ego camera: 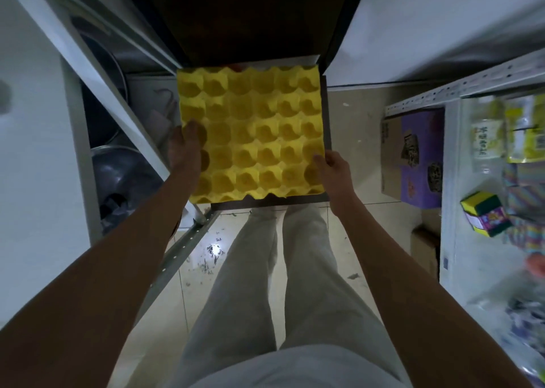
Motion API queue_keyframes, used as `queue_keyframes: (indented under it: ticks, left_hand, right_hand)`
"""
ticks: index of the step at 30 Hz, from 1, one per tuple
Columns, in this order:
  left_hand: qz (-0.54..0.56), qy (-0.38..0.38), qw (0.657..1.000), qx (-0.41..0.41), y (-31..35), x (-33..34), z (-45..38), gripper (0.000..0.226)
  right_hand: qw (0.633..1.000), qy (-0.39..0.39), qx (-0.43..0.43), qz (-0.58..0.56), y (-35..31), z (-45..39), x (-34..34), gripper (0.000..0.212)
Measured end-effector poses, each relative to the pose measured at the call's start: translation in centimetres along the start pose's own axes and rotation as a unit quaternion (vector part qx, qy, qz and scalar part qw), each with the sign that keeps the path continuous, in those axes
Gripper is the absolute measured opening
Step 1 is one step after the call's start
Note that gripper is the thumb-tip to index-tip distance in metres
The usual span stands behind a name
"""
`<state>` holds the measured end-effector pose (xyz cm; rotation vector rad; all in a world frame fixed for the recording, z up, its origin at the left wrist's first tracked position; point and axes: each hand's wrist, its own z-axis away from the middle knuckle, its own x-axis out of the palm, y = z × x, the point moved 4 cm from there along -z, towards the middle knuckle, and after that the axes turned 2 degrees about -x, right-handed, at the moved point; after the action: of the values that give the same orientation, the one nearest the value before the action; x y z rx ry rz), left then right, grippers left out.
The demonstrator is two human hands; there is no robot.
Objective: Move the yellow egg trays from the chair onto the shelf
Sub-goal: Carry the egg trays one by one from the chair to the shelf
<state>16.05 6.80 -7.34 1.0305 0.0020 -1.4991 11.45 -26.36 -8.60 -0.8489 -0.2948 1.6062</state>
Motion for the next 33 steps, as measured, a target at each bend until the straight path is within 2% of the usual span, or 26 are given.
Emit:
queue_keyframes:
  ticks: [6, 13, 16, 20, 23, 25, 29, 33]
  left_hand:
    - [-0.015, 0.036, 0.999, 0.002, 0.7, -0.3, 1.1, 0.049]
    - [-0.033, 0.029, 0.999, 0.005, 2.3, -0.4, 1.5, 0.057]
    - [-0.003, -0.028, 0.999, -0.019, 3.8, -0.1, 2.9, 0.059]
    - [0.002, -0.139, 0.99, -0.006, 8.8, 2.1, 6.1, 0.044]
    - [-0.02, -0.239, 0.97, 0.047, 12.8, 5.0, 10.0, 0.043]
    - [-0.052, -0.298, 0.947, 0.112, 15.4, 7.6, 13.7, 0.037]
    - [-0.147, -0.315, 0.914, 0.208, 18.4, 12.5, 22.8, 0.036]
    - [-0.179, -0.385, 0.867, 0.26, 16.9, 14.8, 32.0, 0.034]
  right_hand:
    - [0.995, -0.038, 0.044, -0.077, 0.1, 1.2, 1.0, 0.04]
    - [0.992, -0.022, 0.043, -0.117, -0.7, 1.0, 0.1, 0.032]
    - [0.992, -0.006, 0.025, -0.128, -1.3, 2.8, -2.4, 0.025]
    - [0.983, 0.049, 0.029, -0.177, -0.7, 7.8, -7.8, 0.017]
    - [0.967, 0.117, 0.036, -0.223, 0.9, 12.6, -12.0, 0.015]
    - [0.948, 0.165, 0.044, -0.269, 1.9, 16.6, -14.2, 0.019]
    - [0.903, 0.272, 0.06, -0.326, 5.4, 25.1, -17.5, 0.017]
    - [0.856, 0.35, 0.068, -0.373, 9.6, 34.3, -19.8, 0.026]
